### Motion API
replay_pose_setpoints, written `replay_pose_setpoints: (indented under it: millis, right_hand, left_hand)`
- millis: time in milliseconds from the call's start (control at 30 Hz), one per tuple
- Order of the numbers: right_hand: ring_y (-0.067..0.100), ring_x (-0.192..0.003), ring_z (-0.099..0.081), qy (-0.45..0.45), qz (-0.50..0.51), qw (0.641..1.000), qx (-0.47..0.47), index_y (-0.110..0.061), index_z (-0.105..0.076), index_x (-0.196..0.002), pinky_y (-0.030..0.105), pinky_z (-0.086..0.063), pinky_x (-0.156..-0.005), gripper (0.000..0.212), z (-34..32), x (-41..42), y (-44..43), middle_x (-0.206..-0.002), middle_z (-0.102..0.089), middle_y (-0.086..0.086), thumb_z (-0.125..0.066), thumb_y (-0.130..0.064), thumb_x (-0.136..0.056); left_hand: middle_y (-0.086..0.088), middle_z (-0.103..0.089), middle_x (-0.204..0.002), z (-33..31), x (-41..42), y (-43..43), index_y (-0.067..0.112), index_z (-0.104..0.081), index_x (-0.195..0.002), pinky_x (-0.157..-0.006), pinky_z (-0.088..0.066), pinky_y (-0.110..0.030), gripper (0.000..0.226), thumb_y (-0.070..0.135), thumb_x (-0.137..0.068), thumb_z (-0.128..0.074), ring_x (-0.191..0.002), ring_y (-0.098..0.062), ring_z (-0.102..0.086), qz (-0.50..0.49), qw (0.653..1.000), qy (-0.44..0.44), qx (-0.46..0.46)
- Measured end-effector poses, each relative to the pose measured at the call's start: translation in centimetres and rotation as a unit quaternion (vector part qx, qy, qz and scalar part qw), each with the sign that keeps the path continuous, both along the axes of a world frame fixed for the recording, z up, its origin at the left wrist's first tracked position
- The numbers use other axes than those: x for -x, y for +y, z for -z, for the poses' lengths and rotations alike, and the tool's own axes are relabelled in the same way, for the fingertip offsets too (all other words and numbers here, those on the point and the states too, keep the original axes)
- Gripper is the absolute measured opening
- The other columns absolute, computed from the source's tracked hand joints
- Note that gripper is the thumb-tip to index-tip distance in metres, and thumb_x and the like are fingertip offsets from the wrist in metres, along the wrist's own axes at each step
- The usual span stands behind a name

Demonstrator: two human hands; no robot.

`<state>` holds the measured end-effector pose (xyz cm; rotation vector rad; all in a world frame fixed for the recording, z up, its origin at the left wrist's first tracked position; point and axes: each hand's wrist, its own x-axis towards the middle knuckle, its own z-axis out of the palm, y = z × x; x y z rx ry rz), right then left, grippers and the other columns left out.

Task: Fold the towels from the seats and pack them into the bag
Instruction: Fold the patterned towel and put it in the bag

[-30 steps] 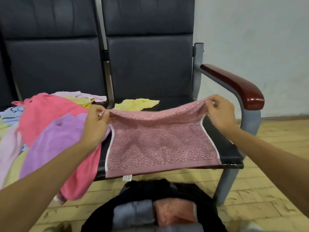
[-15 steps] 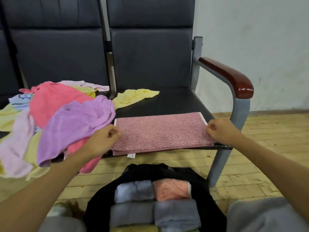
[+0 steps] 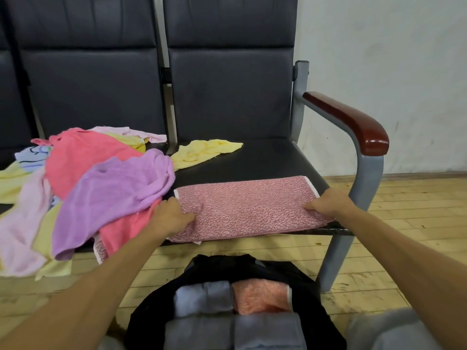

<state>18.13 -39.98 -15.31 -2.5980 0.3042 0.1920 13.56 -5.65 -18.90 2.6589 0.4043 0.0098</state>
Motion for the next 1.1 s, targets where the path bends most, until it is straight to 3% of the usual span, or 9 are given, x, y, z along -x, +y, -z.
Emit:
replay_pose_setpoints:
  millis: [100,233,267,333,500,667,800,933,1100]
  right_hand:
    - [0.024,-0.085,-0.053,-0.008,0.007,0.998,-0.065,-0.001,-0.057,-0.092,0.034,-0.040,-0.071,0.037,0.0,0.0,0.4,-0.093,-0.058,0.011,-0.072,-0.035,-0.086]
    - [0.021,-0.077,-0.059,-0.053,0.029,0.986,-0.155,0.003,-0.068,-0.096,0.034,-0.047,-0.068,0.027,-0.2,-0.1,0.9,-0.092,-0.067,0.013,-0.076,-0.019,-0.083]
    - [0.020,-0.075,-0.059,-0.043,0.037,0.981,-0.185,0.003,-0.067,-0.098,0.033,-0.048,-0.067,0.025,-0.2,0.0,1.1,-0.089,-0.066,0.012,-0.076,-0.016,-0.083]
    - [0.022,-0.075,-0.064,0.006,0.049,0.965,-0.259,0.004,-0.061,-0.105,0.032,-0.053,-0.063,0.030,0.0,0.3,1.4,-0.089,-0.067,0.013,-0.075,-0.012,-0.083]
    - [0.030,-0.082,-0.071,0.089,-0.015,0.945,-0.314,0.007,-0.062,-0.107,0.034,-0.056,-0.060,0.027,0.7,0.8,3.2,-0.097,-0.071,0.019,-0.072,-0.005,-0.085]
    - [0.030,-0.092,-0.069,0.094,-0.038,0.934,-0.342,-0.001,-0.061,-0.114,0.039,-0.057,-0.073,0.025,1.4,1.7,4.6,-0.102,-0.071,0.015,-0.062,-0.016,-0.094]
    - [0.028,-0.092,-0.066,0.101,-0.030,0.918,-0.382,-0.002,-0.056,-0.116,0.036,-0.054,-0.066,0.020,0.9,2.3,5.0,-0.104,-0.068,0.014,-0.051,-0.011,-0.099]
    - [0.027,-0.095,-0.064,0.125,-0.032,0.901,-0.415,-0.003,-0.059,-0.109,0.038,-0.054,-0.074,0.015,0.3,2.9,4.6,-0.104,-0.067,0.013,-0.049,-0.010,-0.100]
    - [0.025,-0.093,-0.063,0.153,-0.021,0.880,-0.449,-0.001,-0.062,-0.112,0.034,-0.053,-0.069,0.025,0.5,2.9,4.0,-0.110,-0.066,0.014,-0.045,-0.017,-0.103]
  left_hand:
    - [-0.009,-0.061,-0.088,-0.6,0.5,-0.9,0.001,-0.056,-0.101,-0.056,-0.039,-0.027,0.021,0.012,-0.085,-0.064,-0.073,-0.018,-0.055,-0.060,0.981,-0.023,0.180]
    - [-0.020,-0.069,-0.091,-2.0,1.7,0.2,-0.006,-0.061,-0.103,-0.075,-0.055,-0.039,0.025,-0.004,-0.079,-0.068,-0.078,-0.030,-0.066,-0.131,0.889,0.005,0.438]
    - [-0.020,-0.070,-0.089,-2.4,2.2,0.5,-0.005,-0.061,-0.101,-0.072,-0.058,-0.038,0.022,-0.005,-0.080,-0.068,-0.073,-0.029,-0.068,-0.139,0.868,-0.002,0.477]
    - [-0.018,-0.068,-0.083,-3.2,3.0,0.8,-0.001,-0.060,-0.097,-0.054,-0.058,-0.030,0.015,-0.004,-0.083,-0.066,-0.061,-0.024,-0.067,-0.150,0.843,-0.056,0.514]
    - [-0.015,-0.067,-0.087,-5.2,4.7,2.3,0.002,-0.061,-0.107,-0.058,-0.053,-0.030,0.020,0.008,-0.089,-0.063,-0.065,-0.022,-0.064,-0.148,0.809,-0.137,0.552]
    - [-0.018,-0.063,-0.096,-8.5,3.6,-0.1,0.003,-0.059,-0.109,-0.067,-0.051,-0.035,0.027,0.012,-0.083,-0.064,-0.080,-0.027,-0.064,-0.093,0.831,-0.128,0.533]
    - [-0.016,-0.061,-0.089,-10.5,1.9,-5.3,0.003,-0.058,-0.108,-0.066,-0.049,-0.032,0.026,0.009,-0.082,-0.060,-0.081,-0.025,-0.062,-0.028,0.882,-0.088,0.462]
    - [-0.015,-0.060,-0.090,-10.2,1.1,-10.2,0.000,-0.062,-0.102,-0.066,-0.050,-0.032,0.020,0.008,-0.085,-0.057,-0.082,-0.024,-0.063,0.064,0.929,0.002,0.364]
    - [-0.003,-0.064,-0.093,-7.9,0.3,-14.8,0.019,-0.058,-0.108,-0.080,-0.056,-0.038,0.018,0.016,-0.090,-0.057,-0.085,-0.018,-0.067,0.125,0.960,0.023,0.251]
